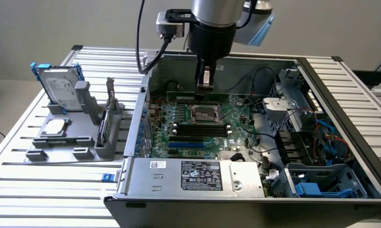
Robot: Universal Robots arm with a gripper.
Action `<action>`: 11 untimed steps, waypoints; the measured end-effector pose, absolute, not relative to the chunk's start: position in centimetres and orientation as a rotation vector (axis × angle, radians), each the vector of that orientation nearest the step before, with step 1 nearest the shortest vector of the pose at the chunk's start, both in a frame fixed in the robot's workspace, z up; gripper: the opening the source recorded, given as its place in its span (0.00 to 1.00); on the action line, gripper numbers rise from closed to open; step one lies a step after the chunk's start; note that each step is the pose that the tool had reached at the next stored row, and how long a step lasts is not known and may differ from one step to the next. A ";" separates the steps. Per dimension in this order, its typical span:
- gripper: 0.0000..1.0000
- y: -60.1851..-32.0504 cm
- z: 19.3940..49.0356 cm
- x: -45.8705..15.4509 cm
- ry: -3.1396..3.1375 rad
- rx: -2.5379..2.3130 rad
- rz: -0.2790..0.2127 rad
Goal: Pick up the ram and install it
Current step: 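Pick up the ram and move it above insertion slot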
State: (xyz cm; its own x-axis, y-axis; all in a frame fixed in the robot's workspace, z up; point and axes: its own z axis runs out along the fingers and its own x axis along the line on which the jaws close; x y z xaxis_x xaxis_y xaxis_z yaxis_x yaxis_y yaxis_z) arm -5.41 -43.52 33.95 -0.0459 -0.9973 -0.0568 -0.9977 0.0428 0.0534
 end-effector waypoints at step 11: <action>0.14 -41.8 32.1 -4.6 2.276 -2.155 0.123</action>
